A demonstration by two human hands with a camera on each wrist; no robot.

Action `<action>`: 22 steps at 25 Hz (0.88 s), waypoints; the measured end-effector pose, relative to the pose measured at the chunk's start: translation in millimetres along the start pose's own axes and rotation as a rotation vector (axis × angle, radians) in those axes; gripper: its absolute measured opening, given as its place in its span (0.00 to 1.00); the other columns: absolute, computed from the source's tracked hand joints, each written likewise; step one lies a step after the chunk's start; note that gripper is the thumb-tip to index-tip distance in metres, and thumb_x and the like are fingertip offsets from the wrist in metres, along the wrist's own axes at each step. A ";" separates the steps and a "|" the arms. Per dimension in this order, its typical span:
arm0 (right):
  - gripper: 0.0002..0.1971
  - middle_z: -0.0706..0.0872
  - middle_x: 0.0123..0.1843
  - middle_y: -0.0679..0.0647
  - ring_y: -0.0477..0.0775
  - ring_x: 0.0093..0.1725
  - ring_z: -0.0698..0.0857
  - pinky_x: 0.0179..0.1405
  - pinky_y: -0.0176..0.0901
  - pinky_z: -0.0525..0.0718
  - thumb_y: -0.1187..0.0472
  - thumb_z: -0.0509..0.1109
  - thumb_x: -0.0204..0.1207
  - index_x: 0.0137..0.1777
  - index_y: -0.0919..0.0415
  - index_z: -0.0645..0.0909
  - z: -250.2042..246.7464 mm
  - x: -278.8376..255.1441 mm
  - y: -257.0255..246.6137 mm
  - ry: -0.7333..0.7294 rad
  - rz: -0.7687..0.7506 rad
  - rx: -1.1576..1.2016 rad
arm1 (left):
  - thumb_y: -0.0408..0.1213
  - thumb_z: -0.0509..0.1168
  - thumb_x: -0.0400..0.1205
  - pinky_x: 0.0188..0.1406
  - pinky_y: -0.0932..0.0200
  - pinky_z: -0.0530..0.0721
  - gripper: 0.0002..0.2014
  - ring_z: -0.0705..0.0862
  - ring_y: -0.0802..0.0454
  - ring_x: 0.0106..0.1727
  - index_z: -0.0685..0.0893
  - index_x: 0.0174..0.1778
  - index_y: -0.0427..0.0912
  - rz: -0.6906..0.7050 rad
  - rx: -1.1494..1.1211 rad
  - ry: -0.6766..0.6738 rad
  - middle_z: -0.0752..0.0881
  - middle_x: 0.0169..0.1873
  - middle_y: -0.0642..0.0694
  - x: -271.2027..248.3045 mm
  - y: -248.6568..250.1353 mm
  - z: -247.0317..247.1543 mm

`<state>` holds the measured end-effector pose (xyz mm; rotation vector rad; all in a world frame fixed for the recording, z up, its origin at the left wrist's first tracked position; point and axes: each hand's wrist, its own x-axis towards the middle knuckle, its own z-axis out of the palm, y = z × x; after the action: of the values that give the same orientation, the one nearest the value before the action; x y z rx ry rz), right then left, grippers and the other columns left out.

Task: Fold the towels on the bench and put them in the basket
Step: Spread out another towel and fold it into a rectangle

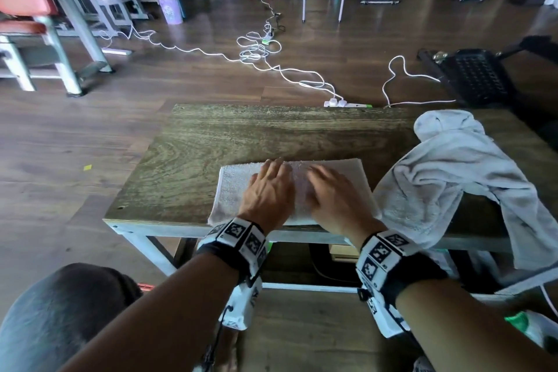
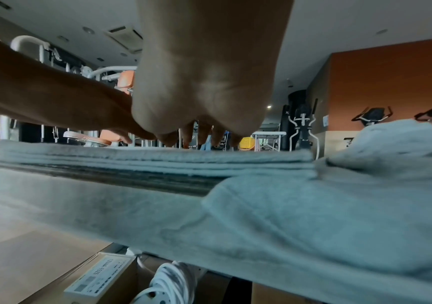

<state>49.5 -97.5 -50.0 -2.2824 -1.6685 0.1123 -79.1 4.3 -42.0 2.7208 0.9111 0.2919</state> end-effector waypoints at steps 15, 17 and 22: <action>0.40 0.43 0.90 0.46 0.56 0.89 0.41 0.86 0.60 0.48 0.29 0.29 0.75 0.88 0.42 0.41 17.6 -1.9 15.4 -0.110 0.181 -0.249 | 0.60 0.38 0.87 0.86 0.48 0.41 0.30 0.41 0.53 0.87 0.43 0.86 0.59 -0.056 0.098 -0.064 0.44 0.87 0.53 -7.2 -30.7 23.7; 0.42 0.45 0.90 0.48 0.56 0.89 0.43 0.86 0.59 0.48 0.26 0.28 0.76 0.88 0.43 0.41 13.7 -4.0 17.7 -0.092 0.186 -0.265 | 0.62 0.37 0.87 0.86 0.49 0.41 0.31 0.41 0.54 0.87 0.43 0.86 0.59 -0.076 0.091 -0.059 0.44 0.87 0.53 -12.4 -39.7 19.4; 0.50 0.45 0.91 0.53 0.58 0.89 0.42 0.87 0.58 0.44 0.20 0.29 0.71 0.89 0.48 0.44 13.4 -6.5 21.8 -0.074 0.251 -0.236 | 0.62 0.38 0.87 0.86 0.50 0.41 0.31 0.40 0.54 0.87 0.43 0.86 0.59 -0.104 0.063 -0.078 0.43 0.87 0.53 -17.9 -53.7 12.4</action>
<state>64.1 -106.8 -69.8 -2.6898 -1.4902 0.0591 -119.9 32.5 -72.0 2.7090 1.0518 0.1383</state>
